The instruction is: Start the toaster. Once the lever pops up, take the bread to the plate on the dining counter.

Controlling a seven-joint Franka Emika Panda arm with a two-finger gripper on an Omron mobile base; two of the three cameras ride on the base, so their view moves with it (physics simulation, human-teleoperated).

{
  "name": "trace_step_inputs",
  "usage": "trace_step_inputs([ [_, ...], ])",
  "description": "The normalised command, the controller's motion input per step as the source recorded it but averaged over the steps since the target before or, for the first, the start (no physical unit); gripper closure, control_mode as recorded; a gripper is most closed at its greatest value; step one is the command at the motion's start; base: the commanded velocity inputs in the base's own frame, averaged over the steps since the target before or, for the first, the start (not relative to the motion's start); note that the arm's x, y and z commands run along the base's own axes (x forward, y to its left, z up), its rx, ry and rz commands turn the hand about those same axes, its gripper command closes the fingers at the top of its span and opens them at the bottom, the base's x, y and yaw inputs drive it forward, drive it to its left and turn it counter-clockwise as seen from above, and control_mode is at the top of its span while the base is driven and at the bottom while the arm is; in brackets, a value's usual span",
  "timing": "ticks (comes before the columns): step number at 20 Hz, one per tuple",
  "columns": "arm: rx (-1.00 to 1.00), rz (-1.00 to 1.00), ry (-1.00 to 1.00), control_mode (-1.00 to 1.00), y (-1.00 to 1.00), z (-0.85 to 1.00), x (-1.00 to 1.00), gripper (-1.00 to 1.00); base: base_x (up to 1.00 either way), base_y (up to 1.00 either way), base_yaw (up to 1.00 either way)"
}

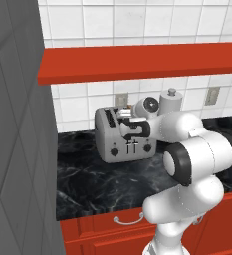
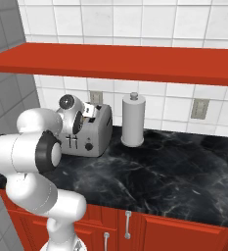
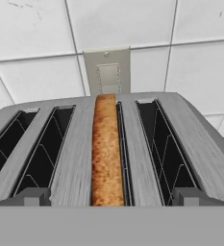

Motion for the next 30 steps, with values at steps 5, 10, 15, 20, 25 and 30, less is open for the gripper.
trace_step_inputs([
  [5,0.0,0.0,0.0,-1.0,0.0,-0.04,0.0,-1.0,0.0,0.0,0.0],
  [10,0.0,0.0,0.0,-1.0,0.0,0.0,0.0,-1.0,0.0,0.0,0.0],
  [15,0.0,0.0,0.0,-1.0,0.0,0.0,0.0,1.0,0.0,0.0,0.0],
  [20,0.0,0.0,0.0,-1.0,0.0,0.0,0.0,1.0,0.0,0.0,0.0],
  [25,0.0,0.0,0.0,-1.0,0.0,0.0,0.0,1.0,0.0,0.0,0.0],
  [30,0.0,0.0,0.0,-1.0,0.0,0.0,0.0,1.0,0.0,0.0,0.0],
])
